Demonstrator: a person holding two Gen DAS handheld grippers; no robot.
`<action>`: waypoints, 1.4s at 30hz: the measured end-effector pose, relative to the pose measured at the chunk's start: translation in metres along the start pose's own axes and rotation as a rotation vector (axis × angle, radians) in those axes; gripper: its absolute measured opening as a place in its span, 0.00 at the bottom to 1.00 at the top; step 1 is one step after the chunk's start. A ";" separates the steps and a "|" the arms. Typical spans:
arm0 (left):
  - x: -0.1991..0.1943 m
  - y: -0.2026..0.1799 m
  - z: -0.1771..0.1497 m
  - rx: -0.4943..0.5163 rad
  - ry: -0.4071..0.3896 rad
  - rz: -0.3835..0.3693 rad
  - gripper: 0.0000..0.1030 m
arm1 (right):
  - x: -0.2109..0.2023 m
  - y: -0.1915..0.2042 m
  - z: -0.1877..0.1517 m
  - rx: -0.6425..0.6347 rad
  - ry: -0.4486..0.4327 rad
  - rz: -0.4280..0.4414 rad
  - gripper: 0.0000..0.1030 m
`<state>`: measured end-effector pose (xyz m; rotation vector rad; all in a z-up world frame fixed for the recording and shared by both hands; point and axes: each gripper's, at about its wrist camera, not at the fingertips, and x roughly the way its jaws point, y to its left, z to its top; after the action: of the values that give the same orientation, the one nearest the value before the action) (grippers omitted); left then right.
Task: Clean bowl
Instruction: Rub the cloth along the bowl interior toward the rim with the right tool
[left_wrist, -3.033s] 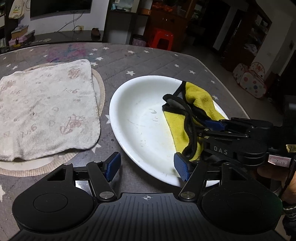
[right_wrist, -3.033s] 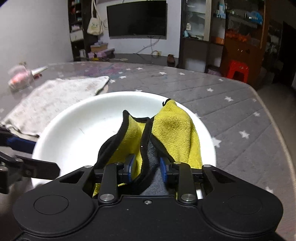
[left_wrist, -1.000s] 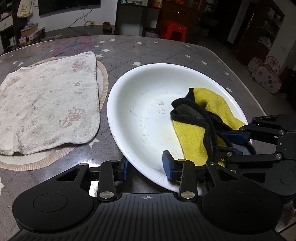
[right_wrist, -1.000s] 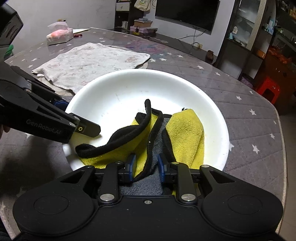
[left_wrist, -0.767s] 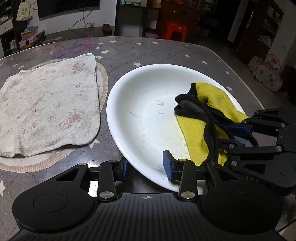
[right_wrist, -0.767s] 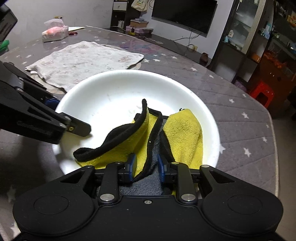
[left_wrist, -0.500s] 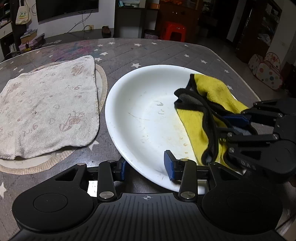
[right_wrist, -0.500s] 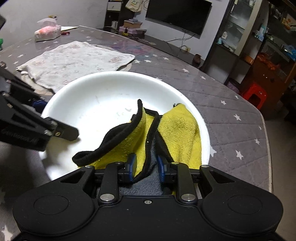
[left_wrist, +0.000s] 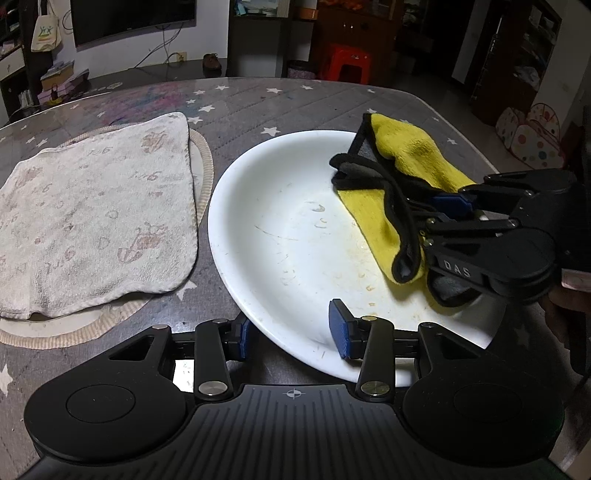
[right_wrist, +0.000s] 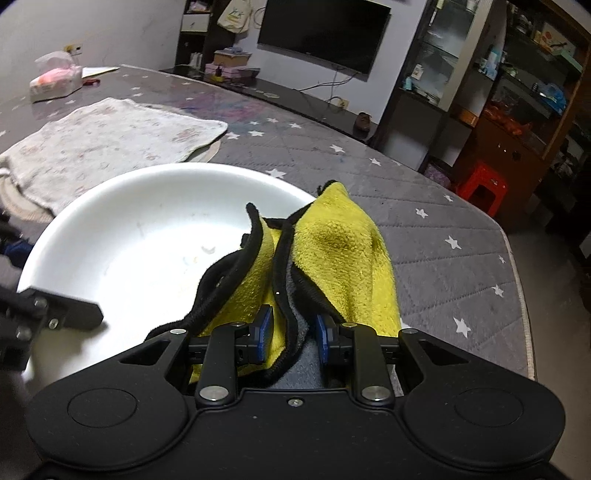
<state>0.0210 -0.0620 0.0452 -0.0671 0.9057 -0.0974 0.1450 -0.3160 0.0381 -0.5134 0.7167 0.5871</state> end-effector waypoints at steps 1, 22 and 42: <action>0.000 0.000 0.000 0.001 0.000 0.000 0.42 | 0.000 0.000 0.000 0.000 0.001 0.000 0.25; 0.000 -0.001 0.000 0.018 0.005 -0.007 0.44 | 0.003 -0.003 0.003 -0.009 0.028 -0.011 0.23; -0.001 -0.003 0.000 0.029 0.004 -0.006 0.46 | -0.002 -0.003 0.000 0.051 -0.010 -0.022 0.23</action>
<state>0.0204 -0.0651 0.0460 -0.0424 0.9081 -0.1161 0.1459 -0.3190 0.0399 -0.4699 0.7143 0.5495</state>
